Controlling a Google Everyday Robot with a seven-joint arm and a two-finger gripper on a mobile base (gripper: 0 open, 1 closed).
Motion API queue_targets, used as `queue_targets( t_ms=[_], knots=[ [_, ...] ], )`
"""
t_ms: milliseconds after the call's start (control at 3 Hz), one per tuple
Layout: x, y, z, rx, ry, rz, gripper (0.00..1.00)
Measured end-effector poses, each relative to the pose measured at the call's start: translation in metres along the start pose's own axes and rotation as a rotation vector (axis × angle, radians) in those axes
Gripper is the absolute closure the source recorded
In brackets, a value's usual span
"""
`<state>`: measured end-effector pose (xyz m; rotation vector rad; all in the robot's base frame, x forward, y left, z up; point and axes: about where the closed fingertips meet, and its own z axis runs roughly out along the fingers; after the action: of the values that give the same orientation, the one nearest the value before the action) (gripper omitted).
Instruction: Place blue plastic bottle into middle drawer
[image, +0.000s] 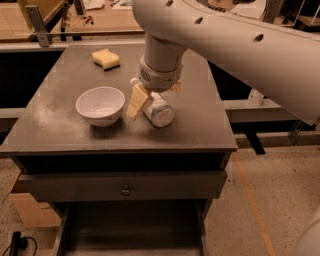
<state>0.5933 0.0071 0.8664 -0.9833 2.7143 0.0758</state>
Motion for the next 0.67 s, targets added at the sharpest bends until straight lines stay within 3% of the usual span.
queue_targets(
  t_ms=[667],
  knots=[
    [-0.0071,0.0046,0.0098,0.026,-0.006,-0.040,0.64]
  ],
)
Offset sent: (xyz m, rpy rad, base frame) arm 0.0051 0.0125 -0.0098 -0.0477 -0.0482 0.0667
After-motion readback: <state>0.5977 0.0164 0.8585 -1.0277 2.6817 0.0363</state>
